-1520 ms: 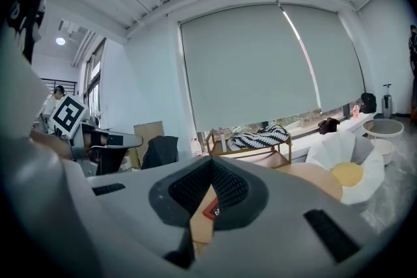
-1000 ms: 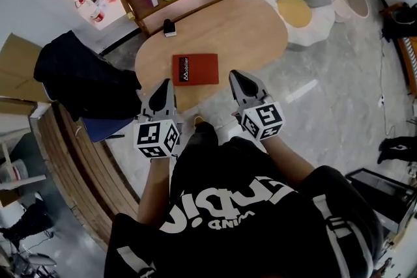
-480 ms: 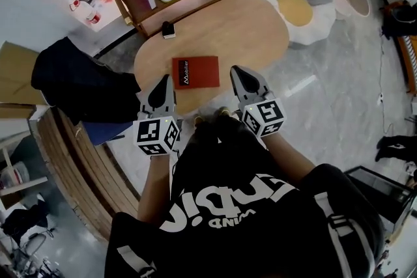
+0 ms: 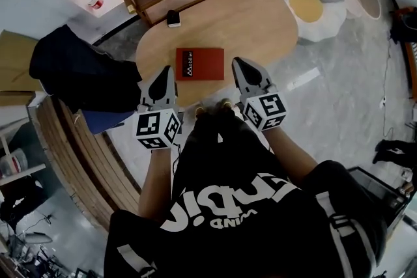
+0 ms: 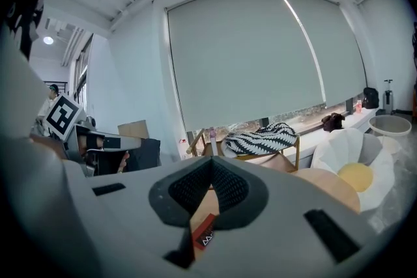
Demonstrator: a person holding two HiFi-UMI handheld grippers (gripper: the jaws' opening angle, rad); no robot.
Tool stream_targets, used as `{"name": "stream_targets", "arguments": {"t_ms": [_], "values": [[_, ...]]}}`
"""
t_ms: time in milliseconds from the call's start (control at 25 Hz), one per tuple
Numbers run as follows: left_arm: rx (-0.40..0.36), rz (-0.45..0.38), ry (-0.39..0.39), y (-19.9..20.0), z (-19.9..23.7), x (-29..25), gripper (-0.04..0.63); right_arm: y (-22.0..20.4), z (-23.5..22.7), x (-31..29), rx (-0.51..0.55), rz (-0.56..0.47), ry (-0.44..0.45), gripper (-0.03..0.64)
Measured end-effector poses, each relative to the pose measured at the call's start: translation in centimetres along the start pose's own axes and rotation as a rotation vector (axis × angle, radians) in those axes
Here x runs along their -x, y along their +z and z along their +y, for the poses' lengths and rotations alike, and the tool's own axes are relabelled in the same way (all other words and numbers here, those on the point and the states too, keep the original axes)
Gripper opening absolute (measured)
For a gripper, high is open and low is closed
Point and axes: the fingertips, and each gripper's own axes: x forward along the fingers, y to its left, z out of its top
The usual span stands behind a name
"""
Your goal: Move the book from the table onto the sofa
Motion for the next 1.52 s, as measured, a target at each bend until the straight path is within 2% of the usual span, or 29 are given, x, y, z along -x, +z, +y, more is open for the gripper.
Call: {"name": "stream_targets", "arguments": {"t_ms": [240, 720, 1120, 1520], "values": [[0.011, 0.038, -0.007, -1.6, 0.5, -1.5, 0.008, -1.6, -0.7, -1.2, -0.019, 0.034, -0.009, -0.002], [0.068, 0.110, 0.001, -7.4, 3.2, -6.0, 0.008, -6.9, -2.8, -5.5, -0.053, 0.072, -0.019, -0.002], [0.073, 0.116, 0.027, -13.0, 6.8, -9.7, 0.008, -13.3, -5.0, -10.0, -0.045, 0.112, -0.018, -0.002], [0.047, 0.138, -0.020, -19.4, 8.9, -13.3, 0.008, -18.8, -5.7, -13.2, -0.063, 0.101, -0.022, -0.002]]}}
